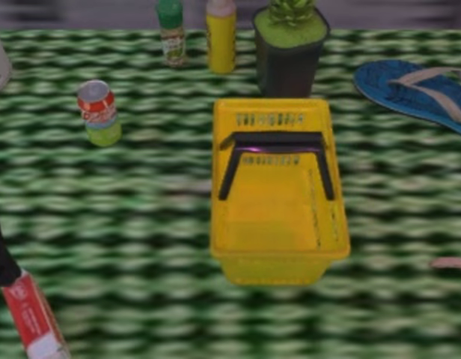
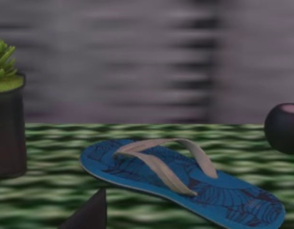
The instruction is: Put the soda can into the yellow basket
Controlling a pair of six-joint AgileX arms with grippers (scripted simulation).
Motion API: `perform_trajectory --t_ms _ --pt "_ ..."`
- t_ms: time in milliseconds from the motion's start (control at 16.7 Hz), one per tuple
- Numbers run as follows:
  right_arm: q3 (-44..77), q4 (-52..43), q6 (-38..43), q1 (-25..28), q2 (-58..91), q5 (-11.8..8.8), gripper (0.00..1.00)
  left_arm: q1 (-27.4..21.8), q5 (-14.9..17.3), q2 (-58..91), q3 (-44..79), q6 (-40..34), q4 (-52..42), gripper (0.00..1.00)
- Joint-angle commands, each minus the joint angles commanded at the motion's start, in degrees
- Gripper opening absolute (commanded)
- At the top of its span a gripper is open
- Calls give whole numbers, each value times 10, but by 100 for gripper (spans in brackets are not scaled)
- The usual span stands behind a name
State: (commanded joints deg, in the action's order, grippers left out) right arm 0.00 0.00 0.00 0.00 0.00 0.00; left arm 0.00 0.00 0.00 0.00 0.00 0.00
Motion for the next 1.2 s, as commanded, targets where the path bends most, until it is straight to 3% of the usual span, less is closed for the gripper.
perform_trajectory --t_ms 300,540,1200 --pt "0 0 0 0 0 0 100 -7 6 29 32 10 -16 100" --pt "0 0 0 0 0 0 100 -25 23 139 149 45 -80 100" --pt "0 0 0 0 0 0 100 -62 49 706 724 200 -405 100"
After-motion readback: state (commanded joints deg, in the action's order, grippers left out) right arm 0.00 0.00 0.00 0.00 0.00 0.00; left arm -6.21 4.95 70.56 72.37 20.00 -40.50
